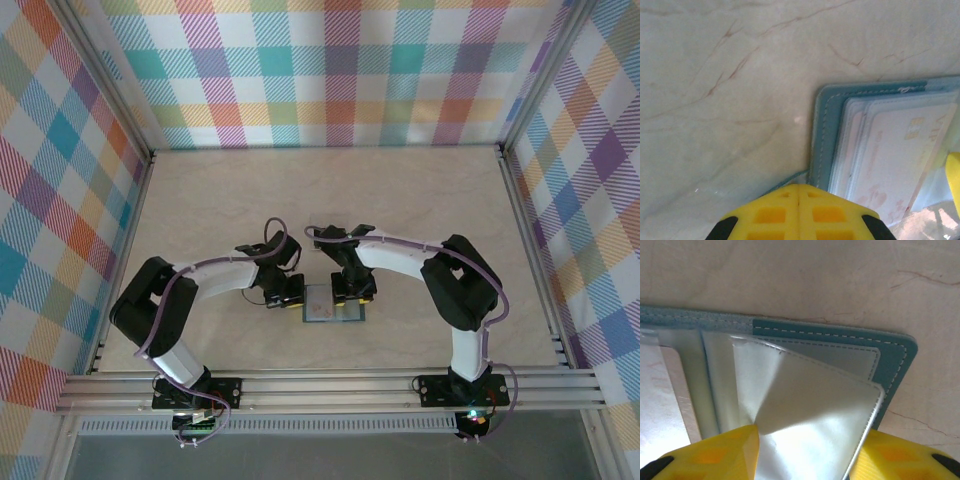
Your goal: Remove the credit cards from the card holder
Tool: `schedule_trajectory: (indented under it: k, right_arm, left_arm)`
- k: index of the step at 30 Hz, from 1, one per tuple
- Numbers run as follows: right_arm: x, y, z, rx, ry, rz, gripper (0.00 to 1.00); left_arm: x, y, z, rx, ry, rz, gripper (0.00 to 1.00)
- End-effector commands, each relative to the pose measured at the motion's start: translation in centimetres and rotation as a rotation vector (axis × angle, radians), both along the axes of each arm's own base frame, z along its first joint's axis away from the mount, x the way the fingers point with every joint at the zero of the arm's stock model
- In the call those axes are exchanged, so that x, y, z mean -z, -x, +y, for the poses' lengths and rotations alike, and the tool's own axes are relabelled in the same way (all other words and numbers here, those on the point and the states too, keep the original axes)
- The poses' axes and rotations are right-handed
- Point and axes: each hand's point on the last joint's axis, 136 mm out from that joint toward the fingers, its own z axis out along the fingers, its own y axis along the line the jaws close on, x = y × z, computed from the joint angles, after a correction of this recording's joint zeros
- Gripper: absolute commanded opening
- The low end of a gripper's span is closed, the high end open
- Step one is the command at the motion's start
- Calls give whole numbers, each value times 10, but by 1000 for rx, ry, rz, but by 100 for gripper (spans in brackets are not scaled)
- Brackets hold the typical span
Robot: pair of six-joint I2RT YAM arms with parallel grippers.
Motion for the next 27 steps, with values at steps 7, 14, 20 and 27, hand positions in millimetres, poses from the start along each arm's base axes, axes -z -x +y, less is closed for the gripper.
schedule_trajectory:
  k: [7, 14, 20, 27]
  right_arm:
    - [-30, 1, -8, -30, -9, -52, 54]
    - [-45, -1, -23, -55, 53, -81, 55]
    - [-64, -4, -14, -64, -3, -103, 54]
    - [-71, -3, 45, -14, -354, -34, 35]
  left_arm:
    - [-40, -14, -12, 0, 43, -56, 7]
    - [-36, -19, -24, 8, 71, -59, 7]
    - [-27, -19, -31, 24, 87, -41, 6]
    - [-20, -17, -35, 35, 97, -22, 5]
